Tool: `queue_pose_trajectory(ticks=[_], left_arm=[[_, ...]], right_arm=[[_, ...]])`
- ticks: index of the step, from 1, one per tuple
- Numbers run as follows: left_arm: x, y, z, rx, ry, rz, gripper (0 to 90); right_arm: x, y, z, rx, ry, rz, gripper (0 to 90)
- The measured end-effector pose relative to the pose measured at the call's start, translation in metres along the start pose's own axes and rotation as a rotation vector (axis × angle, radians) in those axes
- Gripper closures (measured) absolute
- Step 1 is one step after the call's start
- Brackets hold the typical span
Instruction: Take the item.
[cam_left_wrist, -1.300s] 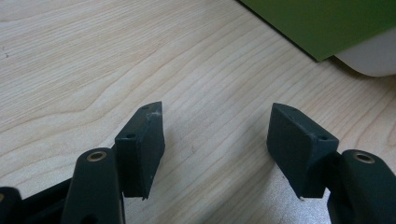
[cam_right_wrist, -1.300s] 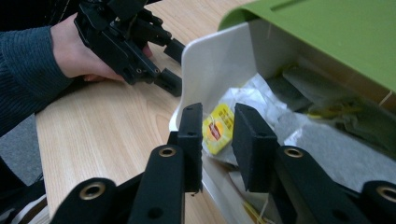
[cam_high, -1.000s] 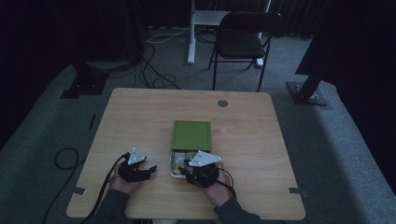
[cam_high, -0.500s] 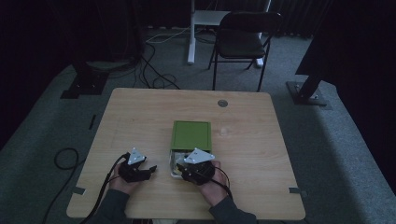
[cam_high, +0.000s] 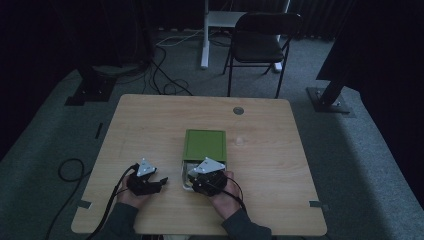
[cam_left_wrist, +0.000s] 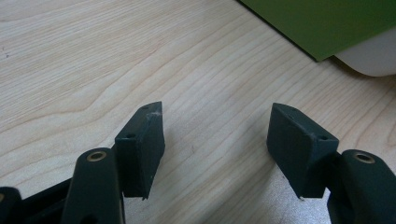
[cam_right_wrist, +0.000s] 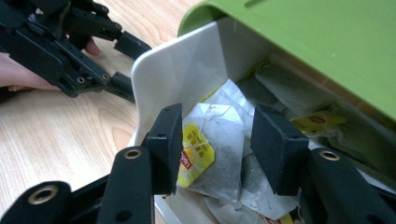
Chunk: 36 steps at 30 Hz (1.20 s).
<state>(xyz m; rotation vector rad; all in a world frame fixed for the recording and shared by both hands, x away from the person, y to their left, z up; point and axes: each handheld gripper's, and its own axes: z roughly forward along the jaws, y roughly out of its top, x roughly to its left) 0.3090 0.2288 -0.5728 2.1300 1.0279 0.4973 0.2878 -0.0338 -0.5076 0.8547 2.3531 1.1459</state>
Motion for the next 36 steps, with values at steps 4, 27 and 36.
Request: queue_pose_trajectory(ticks=[4, 27, 36], left_arm=[[0.000, 0.000, 0.000, 0.001, 0.000, 0.001, 37.8], [0.000, 0.000, 0.000, 0.001, 0.000, 0.000, 37.8], [0.000, 0.000, 0.000, 0.001, 0.000, 0.000, 37.8]], right_arm=[[-0.001, -0.001, 0.003, 0.009, 0.007, -0.002, 51.3], [-0.010, -0.005, -0.009, -0.037, 0.062, 0.034, 88.7], [-0.012, -0.004, -0.032, -0.097, 0.051, 0.042, 88.8]])
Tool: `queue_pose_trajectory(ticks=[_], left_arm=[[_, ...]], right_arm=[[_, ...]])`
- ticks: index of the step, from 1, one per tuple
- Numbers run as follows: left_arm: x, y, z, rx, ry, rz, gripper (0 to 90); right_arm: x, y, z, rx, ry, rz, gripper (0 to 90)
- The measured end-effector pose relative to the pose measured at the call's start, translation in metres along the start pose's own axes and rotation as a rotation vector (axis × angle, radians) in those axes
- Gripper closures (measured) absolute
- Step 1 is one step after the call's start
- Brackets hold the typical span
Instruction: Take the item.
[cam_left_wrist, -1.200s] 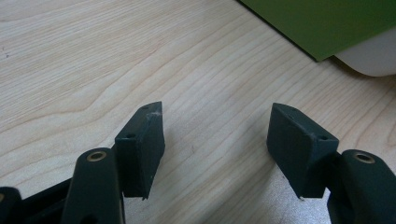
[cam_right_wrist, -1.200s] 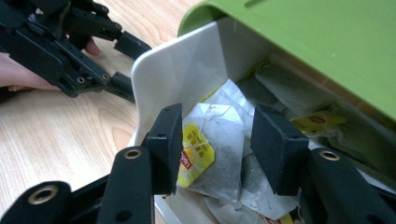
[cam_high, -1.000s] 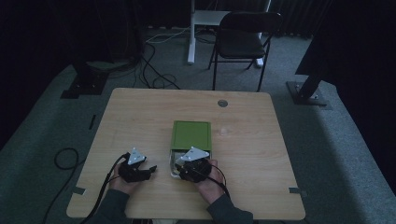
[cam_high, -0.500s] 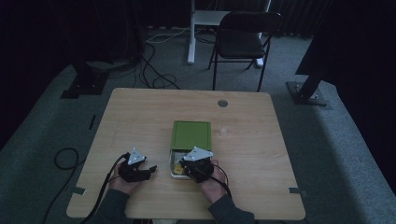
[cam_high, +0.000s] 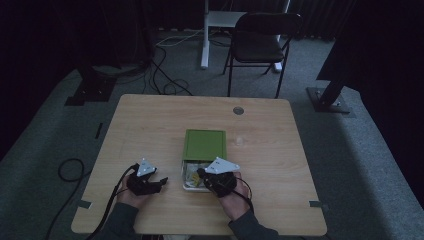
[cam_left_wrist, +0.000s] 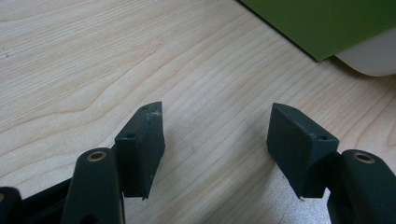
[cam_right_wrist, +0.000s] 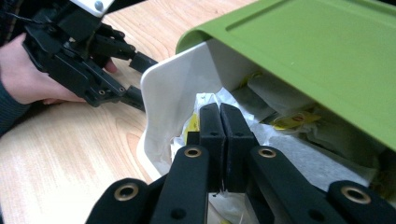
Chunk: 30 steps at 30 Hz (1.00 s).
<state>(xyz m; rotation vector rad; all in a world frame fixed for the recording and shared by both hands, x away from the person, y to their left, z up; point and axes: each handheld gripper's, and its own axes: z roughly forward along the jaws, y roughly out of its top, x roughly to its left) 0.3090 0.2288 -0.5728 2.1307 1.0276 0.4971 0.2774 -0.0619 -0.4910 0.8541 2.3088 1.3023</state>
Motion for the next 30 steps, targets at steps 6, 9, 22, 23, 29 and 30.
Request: queue_pose_trajectory(ticks=[6, 9, 22, 23, 29, 30], left_arm=[[0.000, 0.000, 0.000, 0.000, 0.000, 0.000, 37.7], [0.000, 0.000, 0.000, 0.000, 0.000, 0.000, 37.8], [0.000, 0.000, 0.000, 0.000, 0.000, 0.000, 37.7], [0.000, 0.000, 0.000, 0.000, 0.000, 0.000, 37.8], [0.000, 0.000, 0.000, 0.000, 0.000, 0.000, 37.7], [0.000, 0.000, 0.000, 0.000, 0.000, 0.000, 37.7]], right_arm=[[0.000, 0.004, -0.010, -0.023, -0.001, -0.007, 88.8], [0.000, 0.004, -0.012, -0.028, -0.002, -0.010, 88.8], [-0.007, 0.002, -0.029, -0.047, -0.008, 0.008, 89.2], [-0.008, 0.002, -0.031, -0.050, -0.010, 0.008, 89.2], [-0.012, 0.002, -0.039, -0.064, -0.018, 0.016, 89.2], [-0.013, 0.002, -0.041, -0.066, -0.022, 0.016, 89.2]])
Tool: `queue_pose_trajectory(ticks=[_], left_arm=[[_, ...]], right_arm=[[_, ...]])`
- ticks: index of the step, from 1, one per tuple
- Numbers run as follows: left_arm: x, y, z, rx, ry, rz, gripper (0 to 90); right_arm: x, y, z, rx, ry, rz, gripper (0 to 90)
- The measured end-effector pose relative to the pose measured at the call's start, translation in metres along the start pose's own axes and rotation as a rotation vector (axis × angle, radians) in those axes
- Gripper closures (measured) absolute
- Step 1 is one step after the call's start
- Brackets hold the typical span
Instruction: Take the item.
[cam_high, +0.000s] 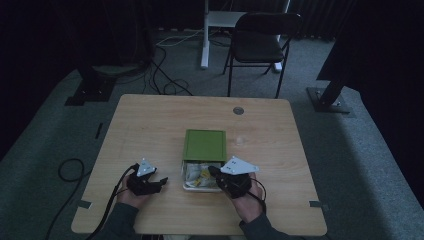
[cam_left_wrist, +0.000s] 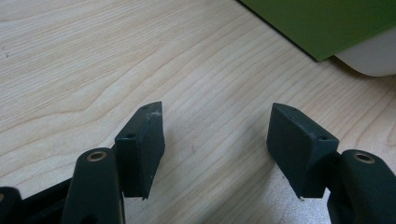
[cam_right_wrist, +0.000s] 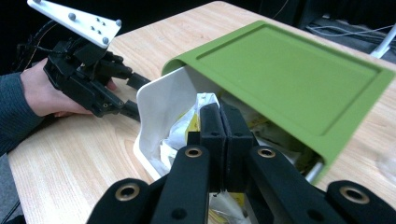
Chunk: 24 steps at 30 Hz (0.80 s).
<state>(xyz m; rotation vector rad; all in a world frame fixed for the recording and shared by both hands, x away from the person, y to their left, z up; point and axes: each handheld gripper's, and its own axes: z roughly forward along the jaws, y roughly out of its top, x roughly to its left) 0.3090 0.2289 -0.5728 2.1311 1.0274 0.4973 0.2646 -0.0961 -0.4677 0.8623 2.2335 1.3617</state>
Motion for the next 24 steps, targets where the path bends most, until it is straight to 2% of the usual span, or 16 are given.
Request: queue_pose_trajectory(ticks=[14, 24], left_arm=[[0.000, 0.000, 0.000, 0.000, 0.000, 0.000, 37.7], [0.000, 0.000, 0.000, -0.001, 0.000, -0.001, 37.8]], right_arm=[[-0.023, 0.006, -0.028, -0.044, -0.059, 0.031, 89.3], [-0.035, 0.003, -0.037, -0.051, -0.092, 0.049, 89.3]])
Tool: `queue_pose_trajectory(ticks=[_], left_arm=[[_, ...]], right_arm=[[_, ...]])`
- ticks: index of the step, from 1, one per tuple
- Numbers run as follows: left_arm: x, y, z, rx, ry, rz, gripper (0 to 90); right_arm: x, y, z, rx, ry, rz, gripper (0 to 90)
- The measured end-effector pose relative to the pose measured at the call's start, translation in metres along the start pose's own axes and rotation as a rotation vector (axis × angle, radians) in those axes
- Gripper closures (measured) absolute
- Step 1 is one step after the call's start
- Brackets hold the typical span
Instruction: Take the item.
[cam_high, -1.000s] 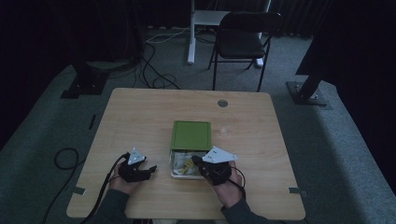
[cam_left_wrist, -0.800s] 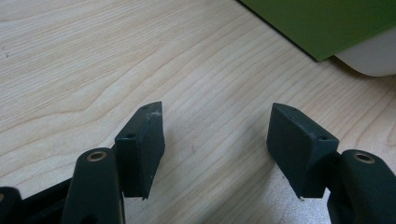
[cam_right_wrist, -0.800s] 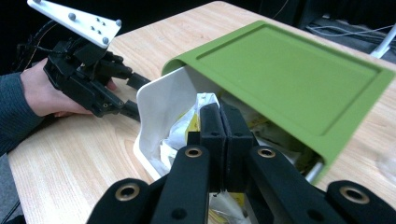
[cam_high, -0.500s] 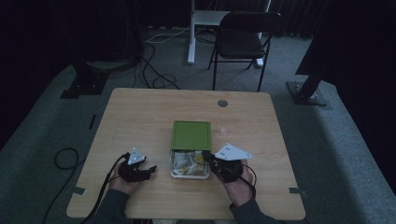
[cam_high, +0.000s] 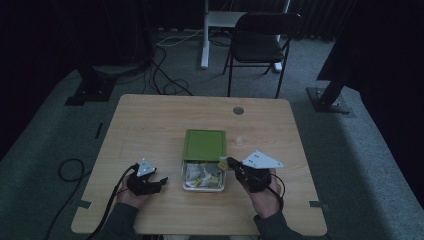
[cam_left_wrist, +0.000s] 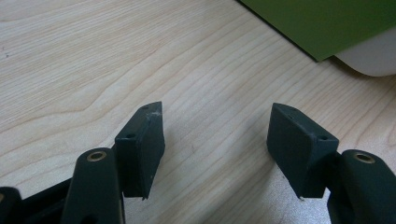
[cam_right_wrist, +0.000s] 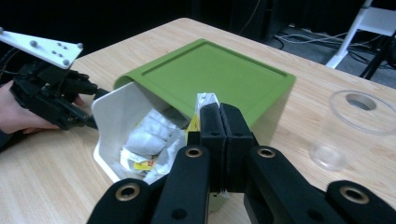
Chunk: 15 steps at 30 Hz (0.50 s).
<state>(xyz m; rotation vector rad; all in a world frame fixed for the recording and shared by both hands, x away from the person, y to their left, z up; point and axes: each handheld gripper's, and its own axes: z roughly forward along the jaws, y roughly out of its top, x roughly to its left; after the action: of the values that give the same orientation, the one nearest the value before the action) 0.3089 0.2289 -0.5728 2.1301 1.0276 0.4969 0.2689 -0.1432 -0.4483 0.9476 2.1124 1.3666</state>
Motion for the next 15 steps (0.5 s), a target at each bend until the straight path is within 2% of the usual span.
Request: queue_pose_trajectory(ticks=[2, 15], left_arm=[[0.000, 0.000, 0.000, -0.001, 0.000, -0.001, 37.7], [0.000, 0.000, 0.000, -0.001, -0.001, 0.001, 37.7]], right_arm=[[-0.006, -0.002, -0.002, -0.001, -0.004, 0.015, 89.3], [-0.024, -0.006, -0.007, -0.003, -0.046, 0.046, 89.4]])
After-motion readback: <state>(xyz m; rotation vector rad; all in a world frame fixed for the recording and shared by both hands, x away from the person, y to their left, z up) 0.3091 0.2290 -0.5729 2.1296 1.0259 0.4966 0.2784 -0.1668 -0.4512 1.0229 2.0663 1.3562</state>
